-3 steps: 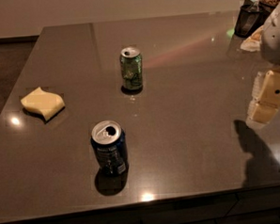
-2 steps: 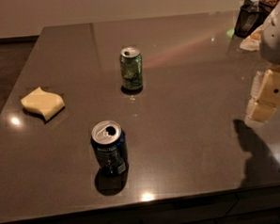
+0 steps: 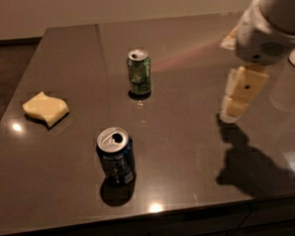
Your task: Move green can near pepsi can
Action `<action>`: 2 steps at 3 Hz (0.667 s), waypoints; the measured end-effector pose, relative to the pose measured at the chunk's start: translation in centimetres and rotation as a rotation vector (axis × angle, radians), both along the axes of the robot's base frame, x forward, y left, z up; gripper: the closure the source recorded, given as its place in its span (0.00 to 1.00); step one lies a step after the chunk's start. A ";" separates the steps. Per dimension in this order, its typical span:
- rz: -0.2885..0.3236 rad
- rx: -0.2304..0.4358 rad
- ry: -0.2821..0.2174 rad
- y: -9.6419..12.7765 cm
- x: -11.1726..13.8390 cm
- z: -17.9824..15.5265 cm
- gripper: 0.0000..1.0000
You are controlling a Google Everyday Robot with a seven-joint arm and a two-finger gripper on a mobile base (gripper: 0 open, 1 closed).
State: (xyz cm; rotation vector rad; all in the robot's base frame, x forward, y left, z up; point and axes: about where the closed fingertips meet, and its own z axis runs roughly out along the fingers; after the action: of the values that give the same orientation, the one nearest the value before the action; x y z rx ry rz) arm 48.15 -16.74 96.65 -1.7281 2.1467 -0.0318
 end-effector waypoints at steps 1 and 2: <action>0.040 0.027 0.010 4.8 3.0 -1.9 0.00; 0.047 0.055 0.016 7.9 5.2 -3.0 0.00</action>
Offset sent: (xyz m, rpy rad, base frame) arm 0.0798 0.1161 -0.0438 0.0914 0.0273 0.0503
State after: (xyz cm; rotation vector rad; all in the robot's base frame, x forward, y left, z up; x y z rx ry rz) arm 53.32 -8.87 93.65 -1.7527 2.0975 0.0533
